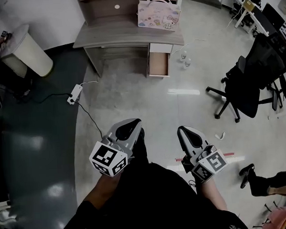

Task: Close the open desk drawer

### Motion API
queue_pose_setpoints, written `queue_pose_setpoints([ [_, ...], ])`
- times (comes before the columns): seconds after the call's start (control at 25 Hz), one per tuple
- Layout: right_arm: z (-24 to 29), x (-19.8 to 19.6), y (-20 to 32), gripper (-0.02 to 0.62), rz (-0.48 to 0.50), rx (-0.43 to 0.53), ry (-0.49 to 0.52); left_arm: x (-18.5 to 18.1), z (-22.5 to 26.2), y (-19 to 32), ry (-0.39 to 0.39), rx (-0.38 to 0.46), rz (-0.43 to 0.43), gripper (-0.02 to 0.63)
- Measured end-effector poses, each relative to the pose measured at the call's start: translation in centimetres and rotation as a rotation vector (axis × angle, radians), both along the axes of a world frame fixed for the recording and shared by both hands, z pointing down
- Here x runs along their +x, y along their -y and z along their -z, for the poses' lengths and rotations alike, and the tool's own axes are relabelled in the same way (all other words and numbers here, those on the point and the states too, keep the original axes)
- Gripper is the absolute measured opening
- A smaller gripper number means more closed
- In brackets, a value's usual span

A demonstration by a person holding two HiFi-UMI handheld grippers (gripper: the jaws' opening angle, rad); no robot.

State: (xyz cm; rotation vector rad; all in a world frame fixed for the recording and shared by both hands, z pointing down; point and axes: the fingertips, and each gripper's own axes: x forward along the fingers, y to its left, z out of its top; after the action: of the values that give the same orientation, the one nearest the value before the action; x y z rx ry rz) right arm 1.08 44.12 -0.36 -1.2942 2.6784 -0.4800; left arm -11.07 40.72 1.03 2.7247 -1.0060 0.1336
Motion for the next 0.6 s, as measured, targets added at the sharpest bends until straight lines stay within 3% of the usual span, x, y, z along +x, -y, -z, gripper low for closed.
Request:
queue_pose_setpoints([
  [0.24,0.5,-0.9,12.5,0.012,-0.038,0.006,-0.084,-1.4,-0.1,11.9,0.023,-0.019,-0.067,0.012],
  [0.6,0.9,-2.1,25.6,0.012,-0.059,-0.021,-0.075,0.7,0.7,25.2,0.005,-0.004,-0.158,0.012],
])
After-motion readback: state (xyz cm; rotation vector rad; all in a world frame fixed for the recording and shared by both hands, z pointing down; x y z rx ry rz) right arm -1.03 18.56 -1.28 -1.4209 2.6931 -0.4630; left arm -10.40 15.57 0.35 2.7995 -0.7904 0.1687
